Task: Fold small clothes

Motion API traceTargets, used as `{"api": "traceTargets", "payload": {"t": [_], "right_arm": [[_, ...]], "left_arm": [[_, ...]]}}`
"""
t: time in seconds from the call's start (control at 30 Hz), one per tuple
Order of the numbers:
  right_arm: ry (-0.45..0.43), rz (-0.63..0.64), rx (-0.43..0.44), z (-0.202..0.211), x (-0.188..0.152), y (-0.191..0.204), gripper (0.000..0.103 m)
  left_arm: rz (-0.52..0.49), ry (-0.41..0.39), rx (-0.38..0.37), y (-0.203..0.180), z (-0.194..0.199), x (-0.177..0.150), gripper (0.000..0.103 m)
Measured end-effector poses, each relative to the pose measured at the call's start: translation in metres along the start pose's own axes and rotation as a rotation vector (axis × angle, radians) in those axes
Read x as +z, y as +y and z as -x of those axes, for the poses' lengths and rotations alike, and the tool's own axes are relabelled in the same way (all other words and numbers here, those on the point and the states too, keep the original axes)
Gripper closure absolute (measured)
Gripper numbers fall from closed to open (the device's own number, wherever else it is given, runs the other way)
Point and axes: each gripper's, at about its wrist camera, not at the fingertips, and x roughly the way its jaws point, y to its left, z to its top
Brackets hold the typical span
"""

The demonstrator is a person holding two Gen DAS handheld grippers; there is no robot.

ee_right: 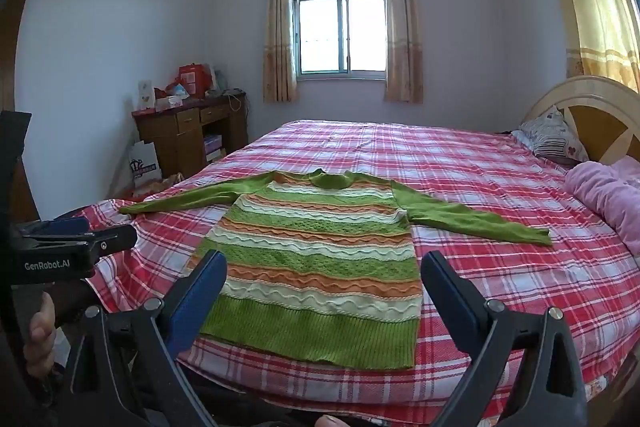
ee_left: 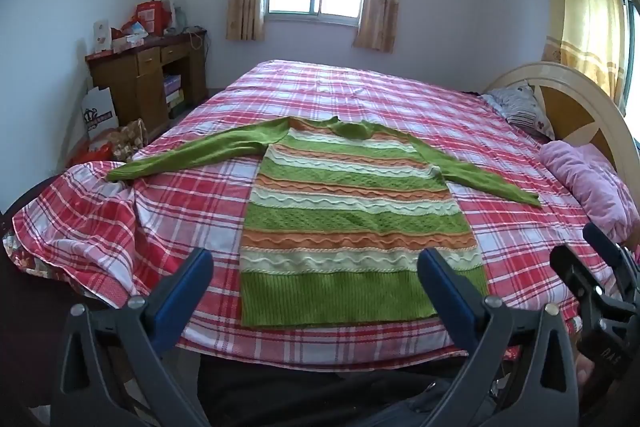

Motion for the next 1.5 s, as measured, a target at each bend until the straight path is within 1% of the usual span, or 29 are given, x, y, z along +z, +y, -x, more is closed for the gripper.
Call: {"api": "traceTargets", "payload": {"t": [1.0, 1.5], "right_arm": [[0.004, -0.003, 0.003, -0.0002, 0.0033, -0.0017, 0.005], [0.009, -0.001, 0.006, -0.0019, -0.0009, 0.0023, 0.005]], "left_arm": [[0.005, 0.003, 0.002, 0.0007, -0.0012, 0.0009, 0.0], [0.006, 0.003, 0.003, 0.0002, -0.0012, 0.0012, 0.0]]}}
